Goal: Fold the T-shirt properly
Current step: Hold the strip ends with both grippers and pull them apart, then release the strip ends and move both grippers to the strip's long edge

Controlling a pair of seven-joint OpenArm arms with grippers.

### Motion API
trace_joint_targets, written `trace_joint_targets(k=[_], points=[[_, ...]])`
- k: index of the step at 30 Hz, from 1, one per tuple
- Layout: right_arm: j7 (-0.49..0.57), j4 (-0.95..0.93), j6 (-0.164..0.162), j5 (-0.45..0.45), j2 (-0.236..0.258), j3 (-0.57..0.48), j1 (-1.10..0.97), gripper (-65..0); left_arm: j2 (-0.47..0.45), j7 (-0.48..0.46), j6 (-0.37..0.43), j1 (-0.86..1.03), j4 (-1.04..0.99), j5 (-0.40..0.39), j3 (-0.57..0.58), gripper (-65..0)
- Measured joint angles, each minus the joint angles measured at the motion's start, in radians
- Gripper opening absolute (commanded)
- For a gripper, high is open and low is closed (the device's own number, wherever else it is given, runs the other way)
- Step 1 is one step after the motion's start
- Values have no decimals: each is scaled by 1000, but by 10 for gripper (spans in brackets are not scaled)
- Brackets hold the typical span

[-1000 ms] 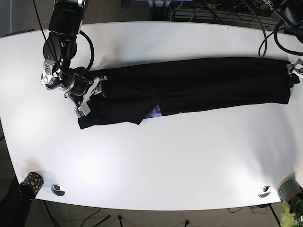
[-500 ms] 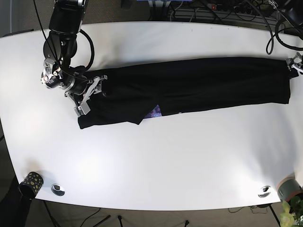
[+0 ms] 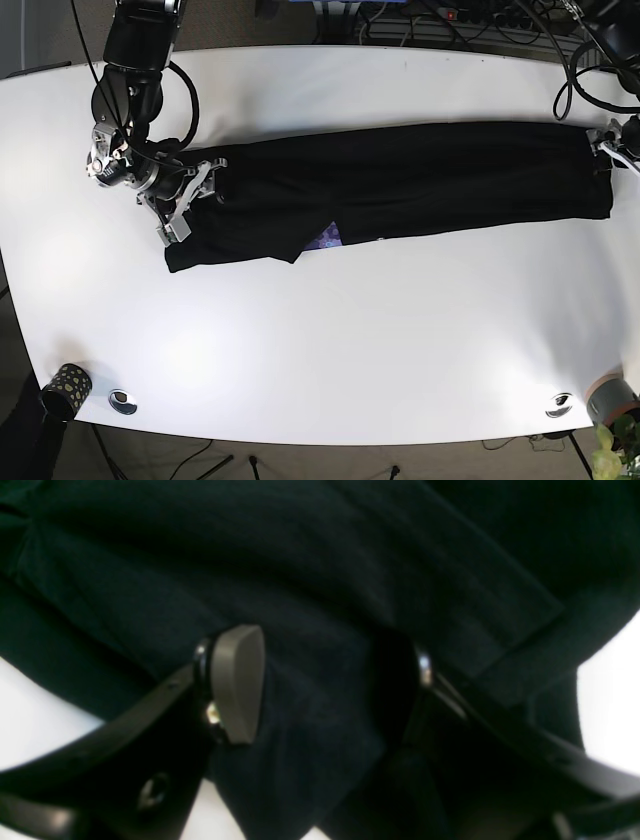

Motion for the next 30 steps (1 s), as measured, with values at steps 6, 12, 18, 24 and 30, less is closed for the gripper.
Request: trace_joint_targets(k=[6, 12, 18, 24, 30], points=[[0, 0, 0, 0, 0, 2, 0, -300, -9, -13, 0, -25, -58, 0, 1, -488], [0, 0, 0, 0, 0, 3, 0, -300, -1, -12, -1, -21, -51, -14, 3, -576], [-1, 0, 0, 3, 0, 2, -1, -300, 32, 32, 1, 34, 143, 23, 7, -590], [0, 0, 0, 3, 0, 3, -2, -300, 91, 50, 4, 101, 448, 39, 74, -587], [0, 0, 0, 4, -1, 3, -1, -300, 196, 103, -1, 108, 681, 18, 249, -583]])
